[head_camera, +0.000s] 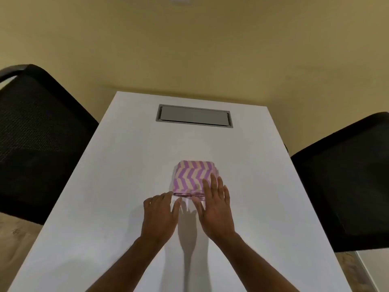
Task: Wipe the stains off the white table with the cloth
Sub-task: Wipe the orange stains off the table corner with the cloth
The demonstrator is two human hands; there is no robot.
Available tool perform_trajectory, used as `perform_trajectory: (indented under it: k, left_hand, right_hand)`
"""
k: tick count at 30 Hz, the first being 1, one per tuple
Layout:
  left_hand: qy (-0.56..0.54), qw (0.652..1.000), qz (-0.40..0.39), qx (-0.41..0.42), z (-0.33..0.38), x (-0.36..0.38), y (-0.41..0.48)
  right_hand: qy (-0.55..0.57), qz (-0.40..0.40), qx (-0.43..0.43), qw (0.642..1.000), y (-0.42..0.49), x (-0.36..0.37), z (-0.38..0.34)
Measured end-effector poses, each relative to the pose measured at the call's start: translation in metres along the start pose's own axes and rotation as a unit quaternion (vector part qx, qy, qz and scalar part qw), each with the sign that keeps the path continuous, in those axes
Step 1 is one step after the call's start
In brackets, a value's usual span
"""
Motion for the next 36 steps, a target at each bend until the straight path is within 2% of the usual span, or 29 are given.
perform_trajectory:
  k: [5, 11, 18, 30, 36]
  left_hand:
    - [-0.085, 0.994, -0.006, -0.068, 0.007, 0.011, 0.017]
    - [-0.206, 0.969, -0.014, -0.135, 0.017, 0.022, 0.036]
    - [-0.248, 0.947, -0.072, -0.19, 0.022, 0.034, 0.055]
    - [-0.306, 0.92, -0.093, -0.228, 0.028, 0.047, 0.064]
    - [-0.407, 0.874, -0.101, -0.247, 0.043, 0.036, 0.049]
  right_hand:
    - [-0.017, -0.018, 0.002, 1.0, 0.019, 0.02, 0.007]
    - [-0.028, -0.054, 0.013, 0.998, 0.032, 0.041, 0.017]
    - [-0.029, -0.107, 0.031, 0.993, 0.031, 0.062, 0.029]
    - [-0.019, -0.075, 0.002, 0.997, 0.026, 0.063, 0.034]
    - [-0.027, -0.057, -0.005, 0.998, 0.024, 0.045, 0.025]
Point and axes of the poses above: each hand's wrist, its own y-axis towards the middle knuckle, its own x-axis out of the palm, z = x × y, the point moved 1 cm from there along y, towards the middle knuckle, and after that the axes turned 8 degrees about -x, right-handed, at the moved point
